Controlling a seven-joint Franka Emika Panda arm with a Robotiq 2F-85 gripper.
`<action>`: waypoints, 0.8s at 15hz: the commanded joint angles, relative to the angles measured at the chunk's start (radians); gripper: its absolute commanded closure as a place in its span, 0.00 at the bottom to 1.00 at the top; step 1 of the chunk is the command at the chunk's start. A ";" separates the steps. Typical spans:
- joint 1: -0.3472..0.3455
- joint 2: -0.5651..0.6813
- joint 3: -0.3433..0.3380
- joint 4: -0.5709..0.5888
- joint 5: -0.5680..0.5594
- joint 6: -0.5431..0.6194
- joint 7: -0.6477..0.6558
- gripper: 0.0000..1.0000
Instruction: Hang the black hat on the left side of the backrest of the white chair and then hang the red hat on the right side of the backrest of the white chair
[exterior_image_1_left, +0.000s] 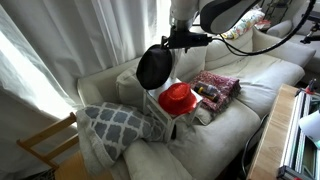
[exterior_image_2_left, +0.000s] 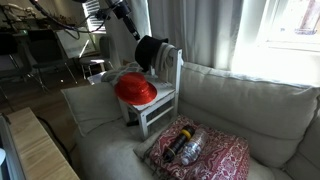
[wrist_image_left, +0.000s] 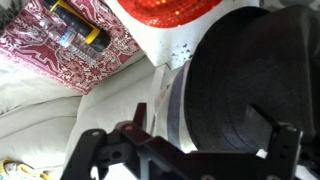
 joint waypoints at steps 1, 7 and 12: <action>0.012 -0.015 -0.023 -0.024 0.016 0.010 -0.030 0.00; -0.001 -0.022 -0.022 -0.054 0.037 0.019 -0.069 0.00; -0.097 0.066 0.025 -0.087 0.380 0.038 -0.341 0.00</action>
